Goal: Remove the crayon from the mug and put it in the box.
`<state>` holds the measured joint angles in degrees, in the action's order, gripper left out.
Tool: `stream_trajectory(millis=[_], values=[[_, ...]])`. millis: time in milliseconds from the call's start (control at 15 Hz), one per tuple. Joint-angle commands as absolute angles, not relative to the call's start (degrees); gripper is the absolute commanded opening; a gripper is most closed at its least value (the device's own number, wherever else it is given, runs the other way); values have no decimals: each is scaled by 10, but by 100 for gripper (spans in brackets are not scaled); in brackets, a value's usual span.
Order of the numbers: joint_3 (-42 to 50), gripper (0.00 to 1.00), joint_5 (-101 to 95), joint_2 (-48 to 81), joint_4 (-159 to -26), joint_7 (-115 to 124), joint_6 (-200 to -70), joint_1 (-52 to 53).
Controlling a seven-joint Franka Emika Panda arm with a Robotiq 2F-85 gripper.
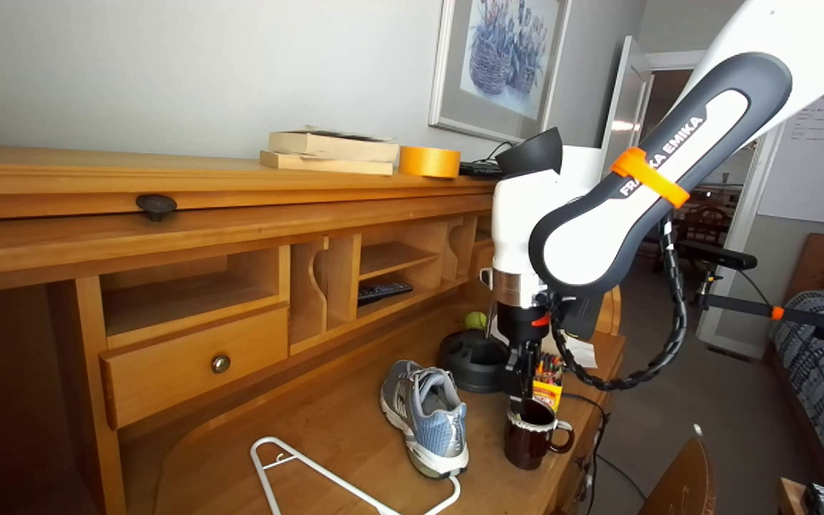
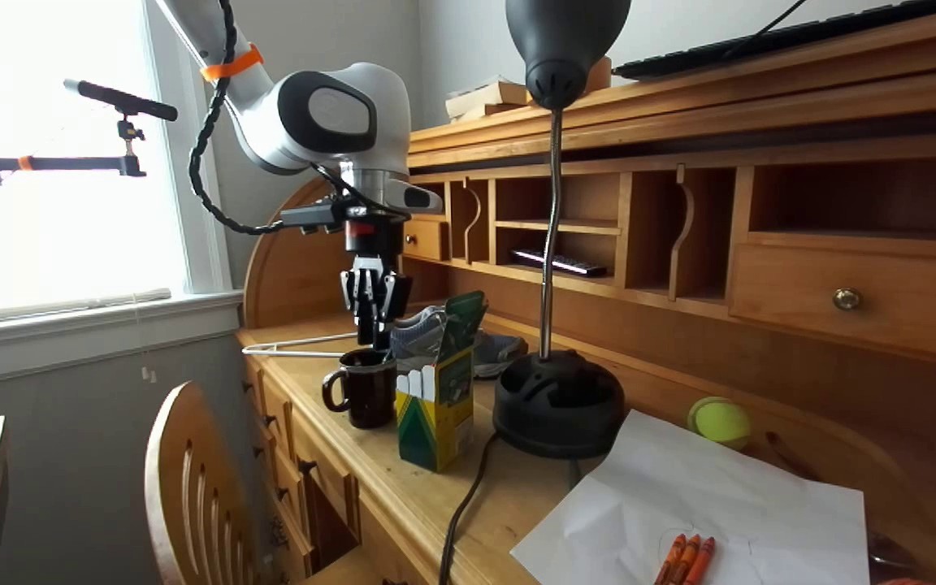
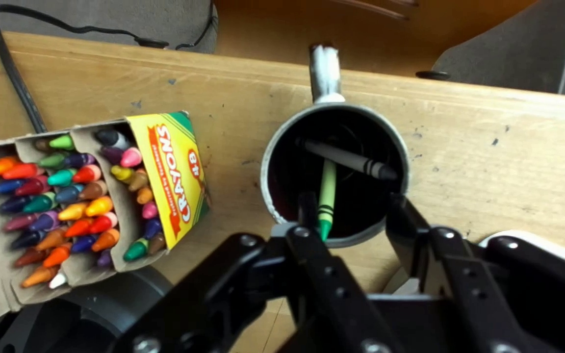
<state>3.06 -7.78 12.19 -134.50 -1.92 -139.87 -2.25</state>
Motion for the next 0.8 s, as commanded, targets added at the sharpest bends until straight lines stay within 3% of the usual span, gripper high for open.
stream_trajectory(millis=[0,733], values=[[28,43,-60,107,-1359,-27,-1380,-26],[37,39,-68,109,-1363,-17,-1386,-29]])
